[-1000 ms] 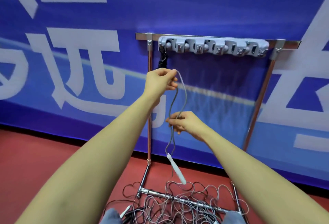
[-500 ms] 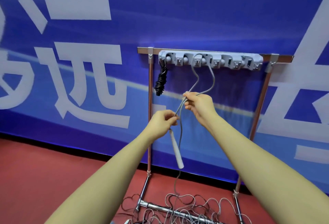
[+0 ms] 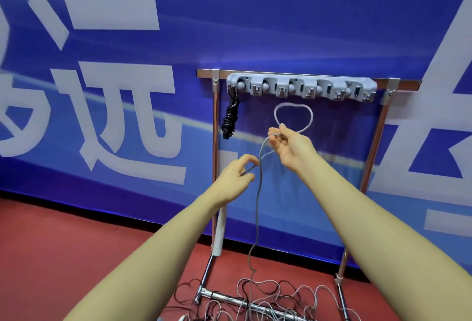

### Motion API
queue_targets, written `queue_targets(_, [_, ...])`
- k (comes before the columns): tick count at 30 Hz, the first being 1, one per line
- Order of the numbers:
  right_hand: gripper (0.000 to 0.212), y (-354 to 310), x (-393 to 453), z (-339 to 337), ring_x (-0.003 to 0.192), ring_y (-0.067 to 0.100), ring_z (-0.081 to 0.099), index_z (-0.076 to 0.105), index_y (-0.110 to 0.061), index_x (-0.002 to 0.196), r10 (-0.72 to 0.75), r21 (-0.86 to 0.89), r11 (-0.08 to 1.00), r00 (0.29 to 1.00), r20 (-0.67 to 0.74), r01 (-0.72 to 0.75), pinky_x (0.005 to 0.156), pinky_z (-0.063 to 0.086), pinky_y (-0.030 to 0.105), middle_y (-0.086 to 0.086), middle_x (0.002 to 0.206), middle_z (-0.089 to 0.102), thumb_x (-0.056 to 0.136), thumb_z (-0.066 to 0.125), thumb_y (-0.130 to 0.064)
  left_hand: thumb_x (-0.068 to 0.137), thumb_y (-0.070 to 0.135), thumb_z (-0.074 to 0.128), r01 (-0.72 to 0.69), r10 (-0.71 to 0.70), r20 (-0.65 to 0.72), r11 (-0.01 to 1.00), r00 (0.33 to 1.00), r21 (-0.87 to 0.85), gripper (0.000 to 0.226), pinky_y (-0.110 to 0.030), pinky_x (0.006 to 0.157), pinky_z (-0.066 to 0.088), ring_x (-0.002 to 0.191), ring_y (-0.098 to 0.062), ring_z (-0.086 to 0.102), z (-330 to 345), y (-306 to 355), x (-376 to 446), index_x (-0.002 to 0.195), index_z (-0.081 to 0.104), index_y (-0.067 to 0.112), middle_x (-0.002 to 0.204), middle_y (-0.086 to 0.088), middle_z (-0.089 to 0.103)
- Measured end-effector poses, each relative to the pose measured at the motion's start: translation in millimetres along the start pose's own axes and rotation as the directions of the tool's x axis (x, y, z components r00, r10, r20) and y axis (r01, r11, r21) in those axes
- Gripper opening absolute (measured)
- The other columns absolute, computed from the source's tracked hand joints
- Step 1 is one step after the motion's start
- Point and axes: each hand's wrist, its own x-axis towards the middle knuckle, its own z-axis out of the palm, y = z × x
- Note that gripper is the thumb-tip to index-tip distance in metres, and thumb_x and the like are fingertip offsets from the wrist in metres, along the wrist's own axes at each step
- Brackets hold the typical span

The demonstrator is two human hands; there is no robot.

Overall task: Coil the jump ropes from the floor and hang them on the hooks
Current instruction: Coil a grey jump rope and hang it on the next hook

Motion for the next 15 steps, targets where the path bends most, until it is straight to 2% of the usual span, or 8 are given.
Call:
queue_targets(3, [0.025, -3, 0, 6, 0.039, 0.008, 0.058, 0.057, 0.004, 0.079, 0.040, 0.044, 0.998, 0.999, -0.003, -0.040, 0.045, 0.051, 0.016, 0.012, 0.078, 0.058, 0.098, 0.049, -0.008, 0.091, 0.030, 0.059, 0.011, -0.010, 0.006, 0.999, 1.000, -0.050, 0.009, -0.028, 0.060, 0.035, 0.058, -0.013, 0.035, 2, 2, 3, 0.098, 0.062, 0.026, 0.062, -0.001, 0.038])
queue_targets(4, [0.025, -3, 1, 7, 0.038, 0.008, 0.058, 0.058, 0.004, 0.080, 0.052, 0.051, 0.997, 0.999, -0.003, -0.052, 0.044, 0.050, 0.015, 0.012, 0.078, 0.057, 0.099, 0.049, -0.008, 0.090, 0.034, 0.061, 0.018, -0.017, 0.007, 0.998, 1.000, -0.068, 0.010, -0.029, 0.062, 0.036, 0.060, -0.014, 0.037, 3, 3, 5, 0.092, 0.066, 0.025, 0.063, -0.002, 0.042])
queue_targets(7, [0.025, -5, 2, 3, 0.041, 0.010, 0.060, 0.058, 0.005, 0.082, 0.055, 0.076, 0.996, 0.998, -0.008, -0.054, 0.045, 0.050, 0.016, 0.013, 0.080, 0.058, 0.099, 0.048, -0.010, 0.088, 0.032, 0.065, 0.044, -0.043, 0.017, 0.990, 0.999, -0.132, 0.015, -0.031, 0.066, 0.037, 0.067, -0.017, 0.041, 4, 7, 9, 0.082, 0.070, 0.019, 0.070, -0.008, 0.051])
queue_targets(9, [0.028, -6, 1, -2, 0.050, 0.015, 0.065, 0.057, 0.007, 0.086, 0.057, 0.050, 0.997, 0.998, 0.015, -0.058, 0.048, 0.053, 0.019, 0.016, 0.083, 0.060, 0.100, 0.047, -0.016, 0.089, 0.026, 0.065, 0.076, -0.082, -0.036, 0.986, 0.996, -0.150, 0.016, -0.030, 0.063, 0.036, 0.064, -0.018, 0.041, 4, 10, 12, 0.078, 0.069, 0.015, 0.068, -0.009, 0.052])
queue_targets(11, [0.035, -7, -3, -7, 0.067, 0.022, 0.067, 0.056, 0.008, 0.095, 0.089, -0.123, 0.989, 0.994, 0.060, -0.082, 0.054, 0.055, 0.026, 0.019, 0.089, 0.061, 0.100, 0.047, -0.025, 0.089, 0.021, 0.065, 0.100, -0.132, -0.149, 0.975, 0.980, -0.200, 0.013, -0.028, 0.060, 0.039, 0.060, -0.016, 0.046, 2, 13, 17, 0.081, 0.069, 0.012, 0.066, -0.004, 0.057])
queue_targets(12, [0.037, -5, -5, -10, 0.073, 0.024, 0.064, 0.055, 0.007, 0.100, 0.109, -0.256, 0.963, 0.991, 0.081, -0.085, 0.058, 0.054, 0.027, 0.019, 0.092, 0.061, 0.100, 0.047, -0.029, 0.089, 0.020, 0.065, 0.106, -0.152, -0.209, 0.971, 0.966, -0.212, 0.012, -0.028, 0.066, 0.044, 0.066, -0.013, 0.053, 0, 14, 21, 0.085, 0.071, 0.011, 0.072, -0.003, 0.064])
queue_targets(14, [0.030, 3, -12, -18, 0.071, 0.021, 0.059, 0.056, 0.002, 0.104, 0.110, -0.515, 0.857, 0.985, 0.131, -0.027, 0.058, 0.050, 0.024, 0.018, 0.098, 0.060, 0.099, 0.050, -0.027, 0.088, 0.020, 0.066, 0.119, -0.175, -0.286, 0.972, 0.942, -0.204, 0.014, -0.028, 0.078, 0.047, 0.079, -0.011, 0.059, -6, 16, 29, 0.091, 0.074, 0.009, 0.088, -0.004, 0.071])
queue_targets(15, [0.023, 9, -16, -22, 0.069, 0.018, 0.057, 0.058, -0.001, 0.103, 0.089, -0.615, 0.788, 0.982, 0.165, 0.032, 0.056, 0.049, 0.022, 0.016, 0.099, 0.060, 0.097, 0.052, -0.022, 0.088, 0.020, 0.065, 0.119, -0.176, -0.302, 0.973, 0.937, -0.198, 0.015, -0.026, 0.078, 0.046, 0.078, -0.009, 0.058, -8, 20, 31, 0.092, 0.074, 0.008, 0.090, -0.004, 0.071])
